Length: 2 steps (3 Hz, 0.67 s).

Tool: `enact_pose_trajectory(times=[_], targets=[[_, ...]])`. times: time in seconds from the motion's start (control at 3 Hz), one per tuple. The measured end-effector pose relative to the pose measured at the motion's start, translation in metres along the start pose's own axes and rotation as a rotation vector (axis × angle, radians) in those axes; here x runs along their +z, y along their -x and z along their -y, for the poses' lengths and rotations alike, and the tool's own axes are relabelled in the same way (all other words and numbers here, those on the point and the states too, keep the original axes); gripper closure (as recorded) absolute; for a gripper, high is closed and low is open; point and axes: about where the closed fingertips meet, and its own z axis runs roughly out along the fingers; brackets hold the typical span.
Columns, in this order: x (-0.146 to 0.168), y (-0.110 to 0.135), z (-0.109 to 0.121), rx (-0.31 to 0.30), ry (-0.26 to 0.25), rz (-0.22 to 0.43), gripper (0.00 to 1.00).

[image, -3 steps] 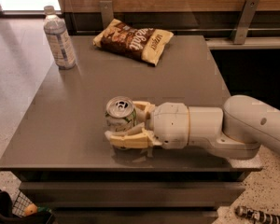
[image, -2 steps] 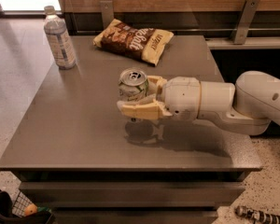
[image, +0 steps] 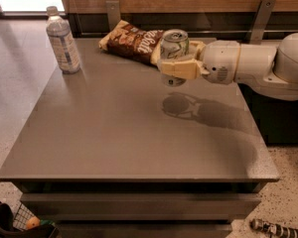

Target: Move 7up can near brown chip bag

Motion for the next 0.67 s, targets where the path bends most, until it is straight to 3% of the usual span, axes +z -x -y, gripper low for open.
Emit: enact_pose_trajectory(times=[0.67], targets=[[-0.018,-0.014,0.100,0.021,-0.246,-0.027,1.00]])
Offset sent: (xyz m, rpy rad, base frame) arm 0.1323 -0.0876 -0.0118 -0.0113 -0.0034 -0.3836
